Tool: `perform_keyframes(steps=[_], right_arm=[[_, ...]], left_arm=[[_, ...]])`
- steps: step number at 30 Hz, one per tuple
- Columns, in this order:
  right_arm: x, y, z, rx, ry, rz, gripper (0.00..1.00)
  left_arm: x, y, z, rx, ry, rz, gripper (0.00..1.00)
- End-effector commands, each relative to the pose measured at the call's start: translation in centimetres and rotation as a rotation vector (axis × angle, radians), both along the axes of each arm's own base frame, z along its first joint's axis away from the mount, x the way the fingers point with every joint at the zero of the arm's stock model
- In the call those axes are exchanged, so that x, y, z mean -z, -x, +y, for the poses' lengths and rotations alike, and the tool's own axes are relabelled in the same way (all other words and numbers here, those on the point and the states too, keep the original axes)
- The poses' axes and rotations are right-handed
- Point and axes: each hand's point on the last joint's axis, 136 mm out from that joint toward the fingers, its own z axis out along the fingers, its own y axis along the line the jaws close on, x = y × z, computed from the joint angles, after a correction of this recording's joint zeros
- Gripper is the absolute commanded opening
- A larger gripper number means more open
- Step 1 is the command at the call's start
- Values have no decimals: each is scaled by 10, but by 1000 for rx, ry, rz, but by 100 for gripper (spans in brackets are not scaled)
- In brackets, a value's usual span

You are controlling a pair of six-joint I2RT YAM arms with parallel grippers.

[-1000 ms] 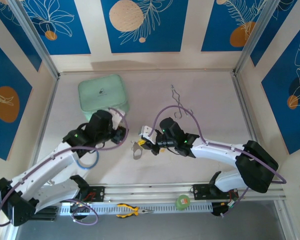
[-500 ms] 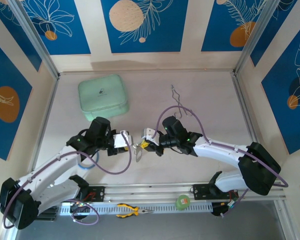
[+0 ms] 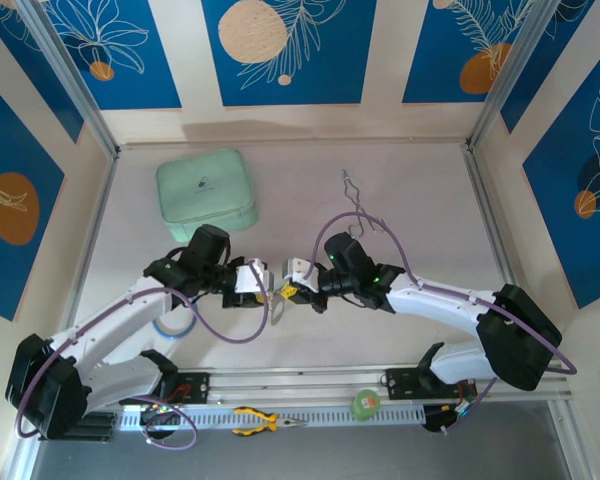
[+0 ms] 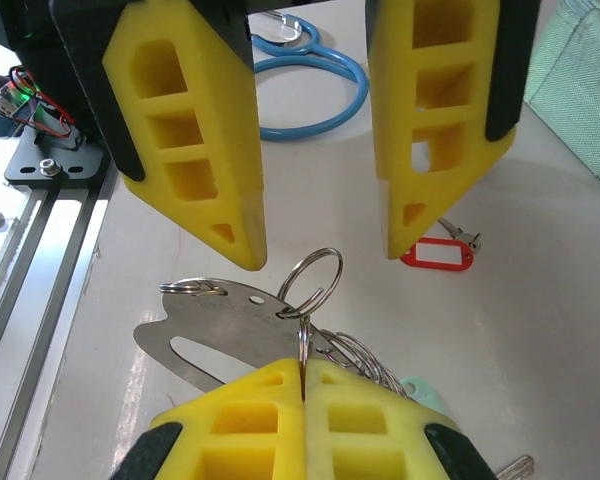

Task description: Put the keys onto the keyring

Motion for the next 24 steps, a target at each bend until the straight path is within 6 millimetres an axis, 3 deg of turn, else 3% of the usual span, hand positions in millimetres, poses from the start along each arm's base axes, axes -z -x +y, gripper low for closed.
perform_keyframes(steps=[1,16,24], right_arm=[[-11,7,3,-39,-15,-14,0],[-13,9,4,-45,-22,-22,0],[-14,9,4,-45,-24,-26,0]], left_arm=[[-7,9,-4,61,8,33,40],[11,18,-5,116,-87,78,26],[8,19,-6,121,-86,83,11]])
